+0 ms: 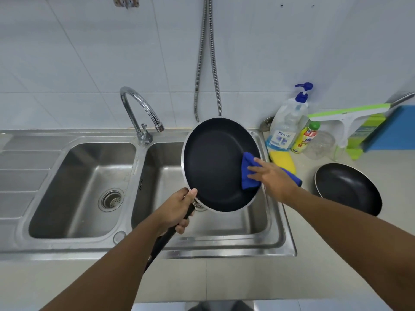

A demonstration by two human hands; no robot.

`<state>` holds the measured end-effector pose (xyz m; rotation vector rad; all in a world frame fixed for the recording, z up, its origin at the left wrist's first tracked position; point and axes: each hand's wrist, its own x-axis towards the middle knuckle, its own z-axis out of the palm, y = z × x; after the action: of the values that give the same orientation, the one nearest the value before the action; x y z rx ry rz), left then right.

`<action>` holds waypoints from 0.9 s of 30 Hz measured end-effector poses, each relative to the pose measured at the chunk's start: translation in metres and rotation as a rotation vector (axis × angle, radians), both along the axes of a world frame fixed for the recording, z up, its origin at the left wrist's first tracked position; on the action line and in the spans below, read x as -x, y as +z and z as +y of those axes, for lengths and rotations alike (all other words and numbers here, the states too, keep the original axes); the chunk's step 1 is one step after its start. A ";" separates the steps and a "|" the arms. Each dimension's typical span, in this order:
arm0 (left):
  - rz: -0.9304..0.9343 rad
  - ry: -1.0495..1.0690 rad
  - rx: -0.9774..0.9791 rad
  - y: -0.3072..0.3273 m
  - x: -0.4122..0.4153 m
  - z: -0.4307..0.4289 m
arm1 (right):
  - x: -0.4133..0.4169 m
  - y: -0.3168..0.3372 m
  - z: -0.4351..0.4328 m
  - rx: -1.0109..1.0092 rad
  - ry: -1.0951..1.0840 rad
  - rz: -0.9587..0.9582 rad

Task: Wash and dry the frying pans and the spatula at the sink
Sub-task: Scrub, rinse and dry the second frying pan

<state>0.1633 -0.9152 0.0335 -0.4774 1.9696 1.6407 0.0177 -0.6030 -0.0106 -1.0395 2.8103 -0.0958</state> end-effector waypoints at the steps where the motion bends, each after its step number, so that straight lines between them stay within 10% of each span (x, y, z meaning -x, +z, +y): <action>1: 0.002 -0.005 0.002 0.000 0.000 0.005 | 0.002 0.005 0.000 -0.074 -0.057 0.012; 9: 0.048 0.016 0.076 0.003 0.008 0.037 | -0.080 -0.031 -0.004 0.458 -0.046 -0.284; 13: 0.031 0.007 0.105 -0.002 0.001 0.052 | -0.104 -0.046 0.035 0.620 -0.300 -0.034; 17: 0.036 0.109 0.043 -0.008 -0.005 0.077 | -0.114 -0.052 0.086 0.463 -0.622 0.095; 22: 0.005 0.244 -0.111 -0.008 -0.016 0.109 | -0.109 -0.052 0.119 0.001 -0.445 -0.309; 27: -0.001 0.306 -0.192 -0.001 -0.027 0.136 | -0.082 -0.023 0.097 0.140 -0.625 -0.423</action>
<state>0.1898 -0.7797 0.0321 -0.7317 1.7805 1.9925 0.0997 -0.5060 -0.0339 -0.0936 2.6344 -0.5142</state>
